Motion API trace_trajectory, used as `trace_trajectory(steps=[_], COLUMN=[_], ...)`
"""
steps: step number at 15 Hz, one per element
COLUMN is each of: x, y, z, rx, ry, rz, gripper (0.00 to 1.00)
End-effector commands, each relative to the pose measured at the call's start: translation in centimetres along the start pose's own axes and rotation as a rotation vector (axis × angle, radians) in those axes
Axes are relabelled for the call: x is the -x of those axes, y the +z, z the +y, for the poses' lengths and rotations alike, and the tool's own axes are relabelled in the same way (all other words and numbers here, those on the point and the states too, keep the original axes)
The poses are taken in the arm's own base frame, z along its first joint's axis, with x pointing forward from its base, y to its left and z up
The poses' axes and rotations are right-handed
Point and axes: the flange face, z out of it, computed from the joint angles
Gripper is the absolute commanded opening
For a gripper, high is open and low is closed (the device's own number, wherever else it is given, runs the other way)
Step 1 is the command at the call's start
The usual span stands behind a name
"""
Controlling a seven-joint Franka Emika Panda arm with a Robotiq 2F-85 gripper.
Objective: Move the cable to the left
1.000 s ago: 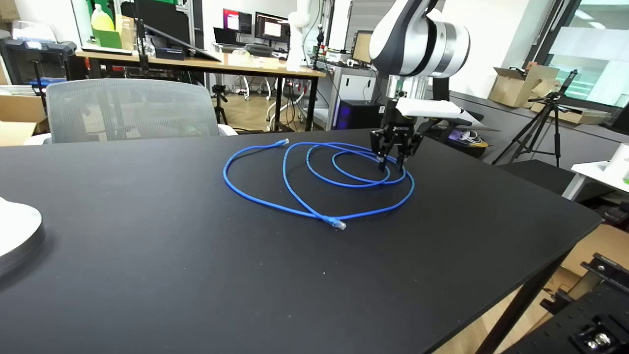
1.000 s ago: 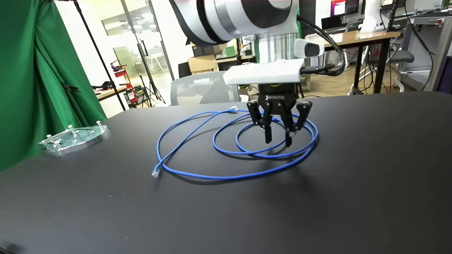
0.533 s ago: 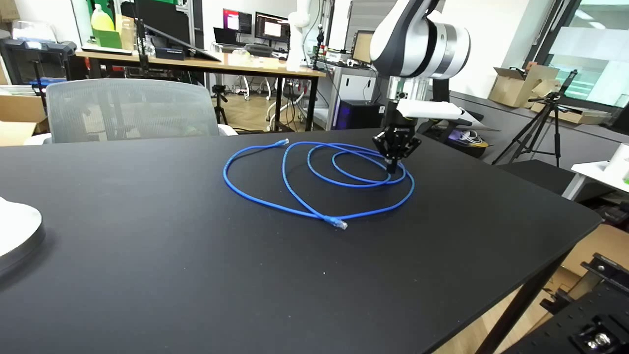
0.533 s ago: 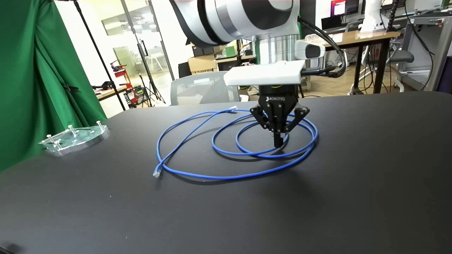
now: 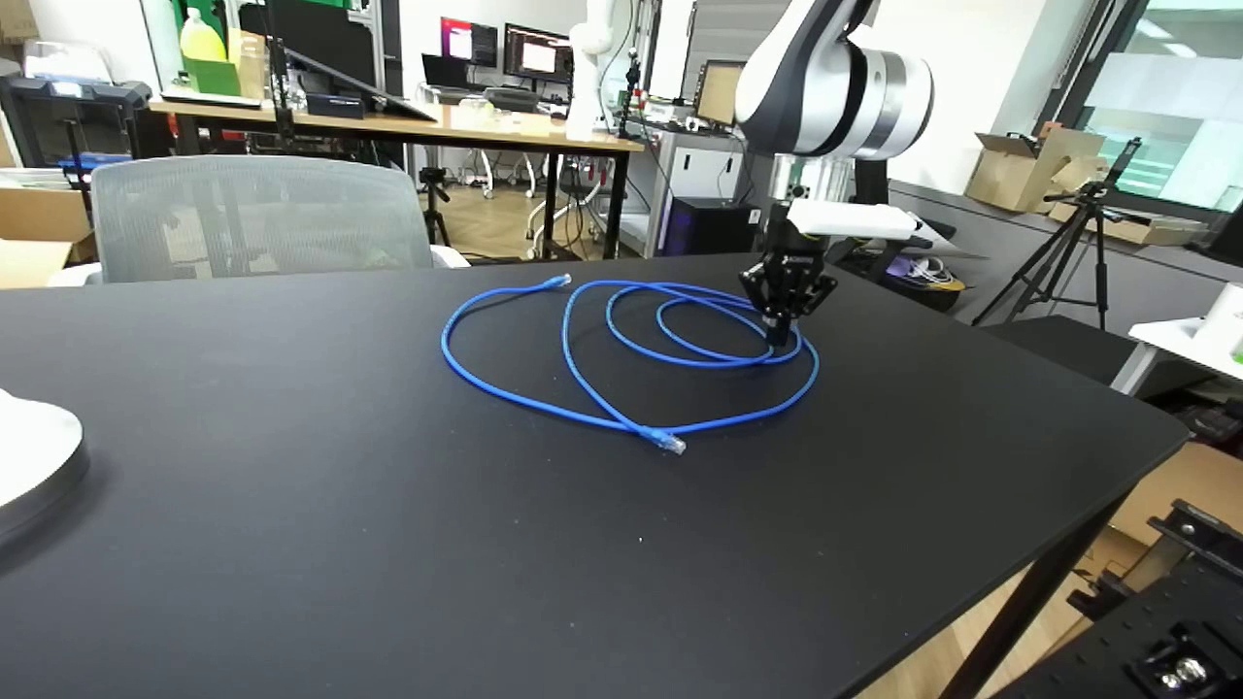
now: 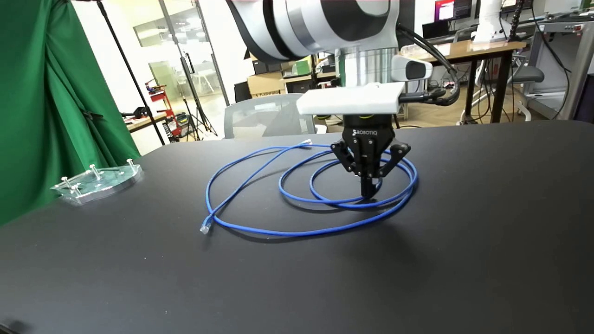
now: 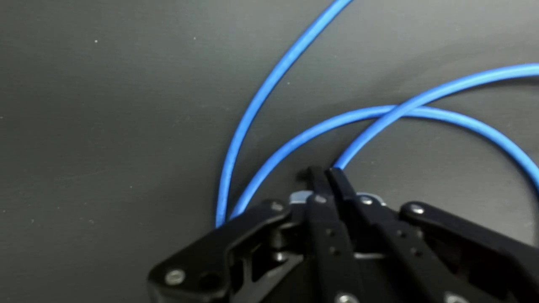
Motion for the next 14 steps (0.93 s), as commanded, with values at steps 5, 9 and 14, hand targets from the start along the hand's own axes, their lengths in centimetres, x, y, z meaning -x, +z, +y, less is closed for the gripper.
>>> trace_trajectory(steps=[5, 9, 14], x=[-0.57, -0.75, -1.26], y=[-0.78, -1.06, -1.34], z=[0.73, 0.65, 0.08], rx=[-0.001, -0.013, -0.010], ry=[0.063, 0.096, 0.114], rz=[0.020, 0.034, 0.045], gripper=[0.67, 0.93, 1.00])
